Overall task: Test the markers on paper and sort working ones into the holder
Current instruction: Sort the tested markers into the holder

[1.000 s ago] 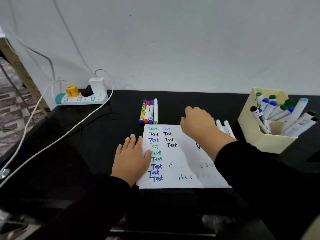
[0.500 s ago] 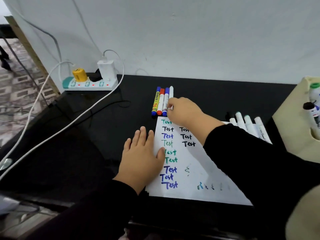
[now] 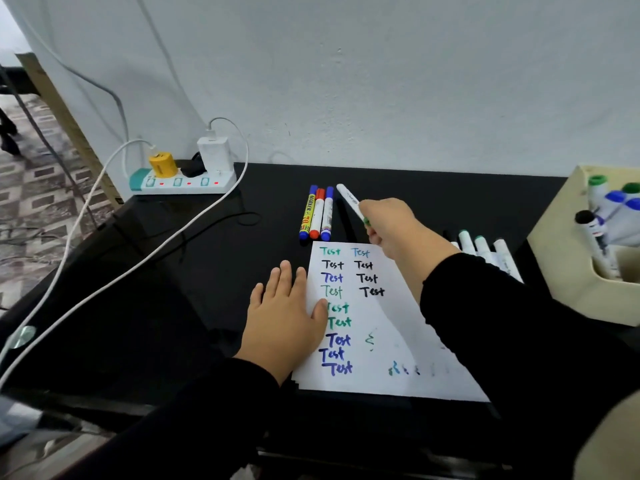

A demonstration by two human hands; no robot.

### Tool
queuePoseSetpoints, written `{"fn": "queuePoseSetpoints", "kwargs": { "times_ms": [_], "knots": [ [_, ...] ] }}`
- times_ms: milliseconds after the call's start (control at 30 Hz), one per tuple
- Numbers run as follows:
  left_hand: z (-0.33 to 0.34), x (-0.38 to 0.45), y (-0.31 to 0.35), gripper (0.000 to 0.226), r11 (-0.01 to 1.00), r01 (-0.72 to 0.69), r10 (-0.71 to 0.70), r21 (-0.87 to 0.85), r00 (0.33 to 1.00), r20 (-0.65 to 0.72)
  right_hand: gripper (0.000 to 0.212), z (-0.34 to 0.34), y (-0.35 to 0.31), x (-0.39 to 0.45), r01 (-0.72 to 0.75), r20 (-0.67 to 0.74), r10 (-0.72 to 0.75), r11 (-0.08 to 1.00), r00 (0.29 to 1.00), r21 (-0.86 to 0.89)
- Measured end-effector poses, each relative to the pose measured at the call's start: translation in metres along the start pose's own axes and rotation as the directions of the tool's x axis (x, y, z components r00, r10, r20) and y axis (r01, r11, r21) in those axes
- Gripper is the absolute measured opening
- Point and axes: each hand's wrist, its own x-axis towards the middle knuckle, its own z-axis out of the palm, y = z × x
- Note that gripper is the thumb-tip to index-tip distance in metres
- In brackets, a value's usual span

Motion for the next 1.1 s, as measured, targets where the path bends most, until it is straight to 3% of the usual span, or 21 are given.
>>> {"fn": "queuePoseSetpoints", "kwargs": {
  "times_ms": [100,167,233,333,433,567,667,800,933,1100],
  "knots": [
    [-0.001,0.0,0.001,0.066,1.0,-0.003,0.003,-0.009,1.0,-0.002,0.008,-0.027,0.004,-0.016,-0.085,-0.039,0.093,0.98,0.995,0.178],
    [-0.001,-0.001,0.001,0.066,1.0,-0.01,0.01,-0.011,1.0,-0.007,0.009,-0.043,0.011,-0.024,-0.011,-0.07,0.029,0.97,0.997,0.244],
    [-0.002,-0.004,0.002,0.066,1.0,-0.018,0.017,-0.017,1.0,-0.018,0.014,-0.058,0.018,-0.036,0.06,-0.144,-0.022,0.963,0.989,0.264],
    [-0.003,-0.006,0.002,0.066,0.999,-0.009,0.008,-0.05,1.0,-0.027,0.022,-0.075,0.024,-0.058,0.012,-0.219,0.066,0.942,0.973,0.334],
    [-0.009,-0.013,0.002,0.065,0.974,-0.052,0.038,-0.22,0.997,-0.067,0.025,-0.082,0.033,-0.079,0.025,-0.241,0.05,0.954,0.969,0.3],
    [-0.018,-0.033,-0.001,0.062,0.753,-0.205,0.105,-0.625,0.976,-0.193,0.03,-0.077,0.049,-0.094,0.11,-0.241,-0.048,0.963,0.969,0.248],
    [-0.025,-0.043,-0.003,0.054,0.654,-0.269,0.156,-0.707,0.963,-0.222,0.03,-0.075,0.052,-0.097,0.126,-0.265,-0.054,0.957,0.963,0.26],
    [-0.038,-0.046,0.0,0.035,0.561,-0.217,0.14,-0.799,0.976,-0.168,0.027,-0.07,0.051,-0.096,0.137,-0.29,-0.061,0.959,0.955,0.248],
    [-0.04,-0.043,0.004,0.035,0.611,-0.132,0.082,-0.781,0.991,-0.104,0.029,-0.055,0.052,-0.095,0.09,-0.228,0.003,0.914,0.974,0.395],
    [-0.038,-0.038,0.003,0.03,0.633,-0.098,0.037,-0.768,0.995,-0.096,0.03,-0.039,0.06,-0.098,-0.015,-0.016,0.029,0.82,0.999,0.572]
  ]
}}
